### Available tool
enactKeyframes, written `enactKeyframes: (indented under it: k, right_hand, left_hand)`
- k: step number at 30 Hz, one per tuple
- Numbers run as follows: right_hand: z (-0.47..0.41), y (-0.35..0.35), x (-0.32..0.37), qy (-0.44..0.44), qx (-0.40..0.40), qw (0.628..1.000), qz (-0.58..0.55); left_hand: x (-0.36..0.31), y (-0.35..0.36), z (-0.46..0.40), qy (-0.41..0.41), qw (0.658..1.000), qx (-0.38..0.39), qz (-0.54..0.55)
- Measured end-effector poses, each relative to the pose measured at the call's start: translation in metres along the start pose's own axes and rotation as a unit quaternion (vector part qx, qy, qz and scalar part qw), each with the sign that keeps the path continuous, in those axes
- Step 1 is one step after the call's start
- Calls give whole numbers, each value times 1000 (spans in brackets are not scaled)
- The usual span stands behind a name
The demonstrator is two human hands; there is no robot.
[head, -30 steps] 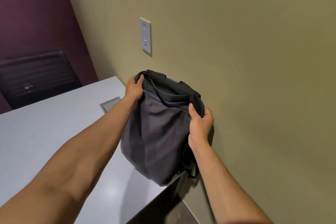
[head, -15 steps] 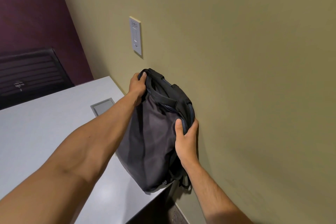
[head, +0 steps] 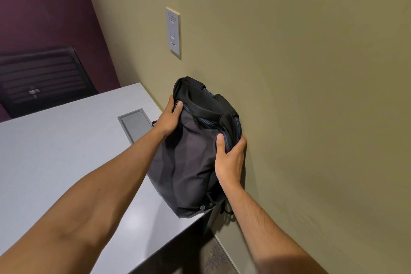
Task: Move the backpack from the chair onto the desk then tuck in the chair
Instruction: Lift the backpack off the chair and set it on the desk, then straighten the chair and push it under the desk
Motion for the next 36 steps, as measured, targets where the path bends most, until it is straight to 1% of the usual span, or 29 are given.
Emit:
enactKeyframes:
  k: [3,5,7,9,12,14,16,19,21,24,27,31,36]
  right_hand:
    - [22,-1,3,-13,-81,997,1]
    - [35,-5,1,-54,-125,990,34]
    - [44,-8,-3,-109,-143,981,77]
    - [56,-10,-7,-172,-137,968,119]
    - [76,-4,-12,-261,-97,945,170]
    - [89,4,-14,-296,-44,934,197]
    - [101,13,-15,-310,17,925,219]
    - [114,25,-18,-321,86,910,247]
    - [121,33,-21,-335,127,895,267]
    - [133,39,-28,-364,185,866,290]
    - [150,38,-34,-397,222,838,300]
    - [180,26,-41,-440,251,815,283]
    - [232,14,-44,-482,317,773,264]
  left_hand:
    - [10,-8,20,11,1000,-7,-20]
    - [18,-13,37,16,999,-18,-35]
    - [30,-16,56,18,998,-32,-46]
    - [47,-18,79,-2,997,-57,-50]
    - [70,-26,116,-23,995,-90,-34]
    - [82,-34,142,-8,994,-99,-33]
    - [91,-41,168,-1,992,-119,-51]
    - [104,-55,205,-32,982,-157,-102]
    - [109,-64,230,-48,975,-180,-118]
    - [112,-72,272,-49,964,-210,-157]
    - [110,-71,314,-54,947,-254,-186]
    - [109,-62,372,-70,927,-295,-220]
    - [113,-47,453,-110,900,-350,-234]
Point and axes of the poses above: each hand's wrist, its own z-axis away from the middle knuckle, its own y-axis out of the palm, x = y × z, the point moved 1 cm from there along -z, towards the middle knuckle, and after that the axes turned 13 degrees about z, right-handed, at the moved point
